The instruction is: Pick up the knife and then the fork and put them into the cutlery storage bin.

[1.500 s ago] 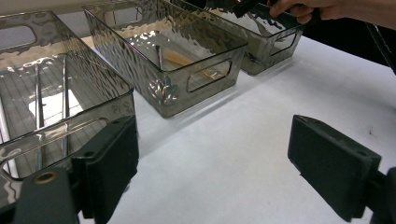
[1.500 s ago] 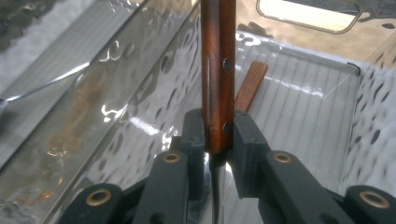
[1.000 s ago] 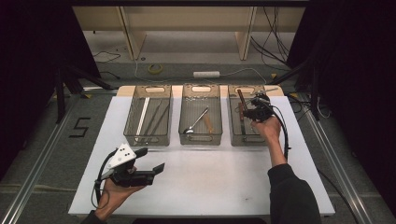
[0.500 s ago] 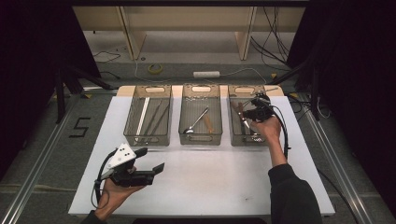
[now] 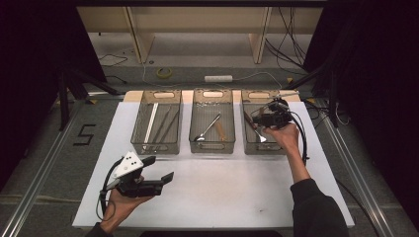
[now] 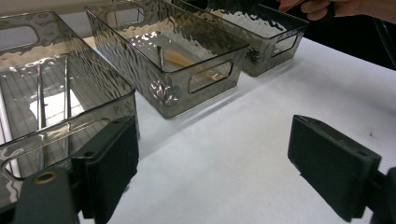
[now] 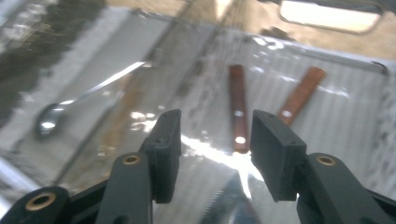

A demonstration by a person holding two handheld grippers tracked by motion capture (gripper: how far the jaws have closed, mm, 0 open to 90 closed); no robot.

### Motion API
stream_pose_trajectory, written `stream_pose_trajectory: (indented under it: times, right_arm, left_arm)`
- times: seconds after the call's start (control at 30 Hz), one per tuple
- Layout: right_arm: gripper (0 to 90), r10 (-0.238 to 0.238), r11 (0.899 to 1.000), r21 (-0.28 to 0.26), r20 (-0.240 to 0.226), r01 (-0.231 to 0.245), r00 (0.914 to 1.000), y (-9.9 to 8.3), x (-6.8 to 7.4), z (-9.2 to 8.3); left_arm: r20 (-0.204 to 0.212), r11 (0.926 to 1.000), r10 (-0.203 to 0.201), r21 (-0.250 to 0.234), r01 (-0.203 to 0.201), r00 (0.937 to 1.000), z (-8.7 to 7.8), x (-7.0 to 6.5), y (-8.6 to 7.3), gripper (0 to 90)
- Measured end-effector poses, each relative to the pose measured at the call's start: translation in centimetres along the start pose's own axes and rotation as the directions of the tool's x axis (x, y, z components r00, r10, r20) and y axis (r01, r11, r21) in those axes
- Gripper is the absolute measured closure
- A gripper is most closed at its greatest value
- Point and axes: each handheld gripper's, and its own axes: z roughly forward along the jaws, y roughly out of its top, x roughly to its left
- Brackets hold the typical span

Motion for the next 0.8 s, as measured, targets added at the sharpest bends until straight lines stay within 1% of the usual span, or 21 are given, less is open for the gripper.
stream_pose_trajectory:
  times: [0.13,0.23,0.33,0.43,0.53,0.63,0.7,0.77,0.8]
  right_arm:
    - [46.0,-0.011,1.0,-0.029,-0.046,0.009,0.9989,-0.4,0.9,-0.9]
    - [42.8,-0.032,0.998,-0.052,-0.059,0.029,0.9977,-1.0,1.8,-1.5]
    - [40.7,-0.052,0.996,-0.073,-0.075,0.047,0.9958,-1.7,2.6,-2.2]
    - [39.0,-0.063,0.994,-0.096,-0.092,0.054,0.9938,-2.4,3.3,-2.9]
    - [37.3,-0.074,0.993,-0.101,-0.108,0.063,0.9914,-3.0,3.8,-3.3]
    - [37.1,-0.081,0.99,-0.127,-0.116,0.066,0.99,-3.8,4.2,-3.8]
    - [36.2,-0.084,0.989,-0.132,-0.129,0.067,0.988,-4.2,4.5,-4.1]
    - [36.1,-0.095,0.987,-0.145,-0.132,0.076,0.9866,-4.7,4.8,-4.4]
    - [35.8,-0.093,0.986,-0.151,-0.138,0.072,0.9861,-5.0,4.9,-4.5]
  left_arm:
    - [-0.002,1.0,0.001,-0.001,-0.001,1.0,0.0,0.0,0.0,15.8]
    - [-0.002,1.0,-0.006,0.0,0.006,1.0,0.0,0.0,0.0,15.8]
    - [0.0,1.0,-0.008,-0.005,0.008,1.0,0.0,0.0,0.0,15.8]
    - [-0.001,1.0,-0.005,0.0,0.005,1.0,0.0,0.1,0.0,15.8]
    - [-0.004,1.0,-0.003,-0.002,0.003,1.0,0.0,0.0,0.0,15.8]
    - [-0.005,1.0,-0.005,0.001,0.005,1.0,0.1,0.1,0.0,15.8]
    - [-0.005,1.0,-0.008,0.0,0.008,1.0,0.1,0.1,0.0,15.7]
    - [-0.005,1.0,-0.007,-0.001,0.007,1.0,0.0,0.1,0.0,15.7]
    - [-0.005,1.0,-0.007,0.0,0.007,1.0,0.0,0.1,0.0,15.7]
